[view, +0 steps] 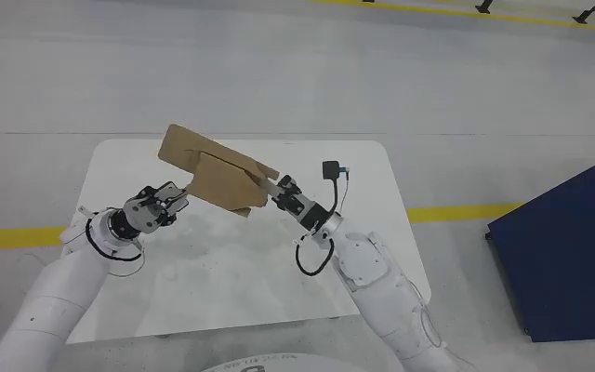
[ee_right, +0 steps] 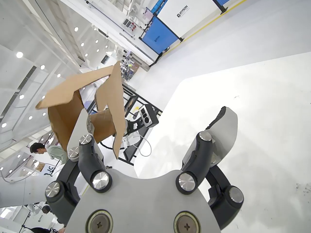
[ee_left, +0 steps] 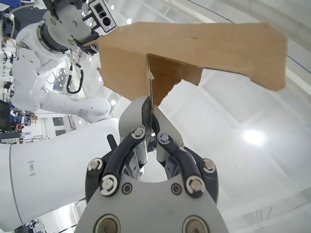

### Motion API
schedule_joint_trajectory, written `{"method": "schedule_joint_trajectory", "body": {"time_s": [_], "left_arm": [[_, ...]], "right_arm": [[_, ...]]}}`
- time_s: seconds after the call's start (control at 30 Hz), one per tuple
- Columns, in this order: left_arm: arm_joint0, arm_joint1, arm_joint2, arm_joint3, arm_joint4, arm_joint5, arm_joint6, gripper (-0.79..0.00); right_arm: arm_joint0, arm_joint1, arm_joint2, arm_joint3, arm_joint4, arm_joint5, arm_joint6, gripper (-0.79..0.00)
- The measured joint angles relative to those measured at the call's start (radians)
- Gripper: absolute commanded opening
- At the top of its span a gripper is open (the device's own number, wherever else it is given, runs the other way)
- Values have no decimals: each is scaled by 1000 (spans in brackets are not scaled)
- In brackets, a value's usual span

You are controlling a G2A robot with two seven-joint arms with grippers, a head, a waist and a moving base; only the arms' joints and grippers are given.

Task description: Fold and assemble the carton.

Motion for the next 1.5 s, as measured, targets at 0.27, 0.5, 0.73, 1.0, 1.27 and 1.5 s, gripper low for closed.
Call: {"method": "schedule_joint_trajectory", "body": {"time_s": [0.27, 0.5, 0.73, 1.0, 1.27, 1.5], "left_arm": [[-30, 37, 125, -6, -92, -9, -9, -785], [-91, 60, 207, 62, -69, 8, 8, -785], [-117, 52, 252, 95, -85, 0, 0, -785], [-143, 39, 286, 126, -54, 0, 28, -785], [-149, 29, 266, 162, -68, -1, 4, -785], [-136, 44, 259, 148, -170, 2, 2, -785]], "right_arm": [[18, 4, -18, 7, 8, -36, 100, -49], [17, 11, -12, 10, 21, -84, 162, -52], [27, 18, -22, 13, 30, -96, 249, -52], [52, 16, -57, 23, 4, -67, 239, -52], [55, 18, -63, 25, -4, -60, 226, -18], [17, 29, -4, 16, 57, -119, 215, -34]]}}
